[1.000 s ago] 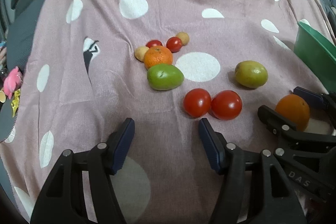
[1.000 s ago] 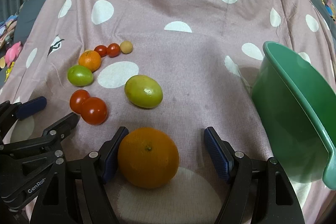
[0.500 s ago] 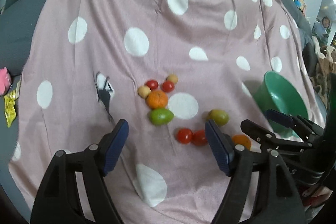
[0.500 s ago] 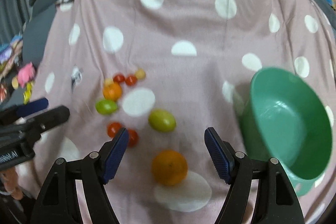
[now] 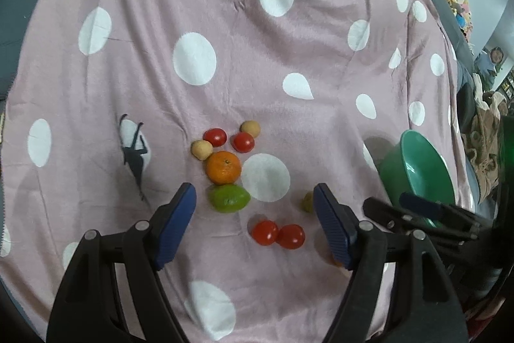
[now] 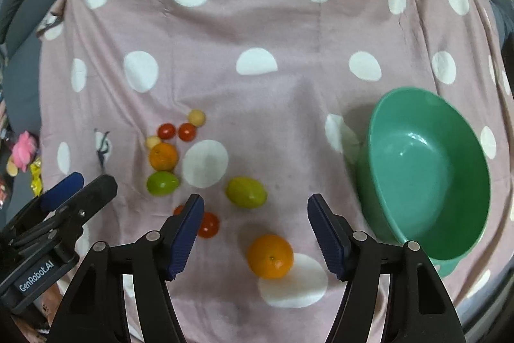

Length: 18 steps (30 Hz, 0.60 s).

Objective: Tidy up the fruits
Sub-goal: 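Lower the right tool onto the yellow-green mango and close on it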

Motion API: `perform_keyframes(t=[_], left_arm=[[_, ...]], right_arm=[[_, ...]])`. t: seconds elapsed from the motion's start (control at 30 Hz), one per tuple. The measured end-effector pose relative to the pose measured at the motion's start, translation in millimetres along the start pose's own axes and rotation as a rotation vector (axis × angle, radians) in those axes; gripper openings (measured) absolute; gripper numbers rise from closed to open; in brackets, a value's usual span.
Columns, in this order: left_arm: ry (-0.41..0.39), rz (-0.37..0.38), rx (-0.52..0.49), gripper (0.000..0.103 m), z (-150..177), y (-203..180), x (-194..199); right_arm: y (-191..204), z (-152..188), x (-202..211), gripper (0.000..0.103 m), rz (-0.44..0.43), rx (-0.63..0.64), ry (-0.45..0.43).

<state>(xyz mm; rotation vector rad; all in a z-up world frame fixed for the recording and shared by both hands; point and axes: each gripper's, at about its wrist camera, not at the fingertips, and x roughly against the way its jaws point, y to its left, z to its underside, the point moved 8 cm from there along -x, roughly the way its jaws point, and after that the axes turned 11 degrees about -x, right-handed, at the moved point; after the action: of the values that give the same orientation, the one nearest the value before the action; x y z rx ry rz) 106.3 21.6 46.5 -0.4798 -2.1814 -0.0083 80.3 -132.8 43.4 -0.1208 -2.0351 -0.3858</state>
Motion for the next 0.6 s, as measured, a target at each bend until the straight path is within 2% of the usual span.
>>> perform_keyframes(t=[0.1, 0.23, 0.27, 0.33, 0.53, 0.6], left_arm=[[0.052, 0.013, 0.036, 0.070, 1, 5, -14], [0.089, 0.008, 0.043, 0.068, 5, 12, -29], [0.100, 0.001, 0.048, 0.068, 6, 14, -33], [0.119, -0.004, 0.070, 0.066, 8, 19, -39], [0.155, -0.026, 0.088, 0.066, 13, 25, -56], [0.165, -0.010, 0.095, 0.065, 15, 23, -61]], right_arm=[[5, -3, -13, 0.069, 0.016, -0.003, 0.043], [8, -9, -21, 0.069, 0.026, 0.033, 0.026], [8, -10, -25, 0.069, 0.018, 0.029, 0.035], [6, -12, -34, 0.061, -0.004, 0.000, 0.054], [10, -12, -54, 0.061, -0.032, -0.009, 0.081], [11, -10, -55, 0.061, -0.064, -0.015, 0.091]])
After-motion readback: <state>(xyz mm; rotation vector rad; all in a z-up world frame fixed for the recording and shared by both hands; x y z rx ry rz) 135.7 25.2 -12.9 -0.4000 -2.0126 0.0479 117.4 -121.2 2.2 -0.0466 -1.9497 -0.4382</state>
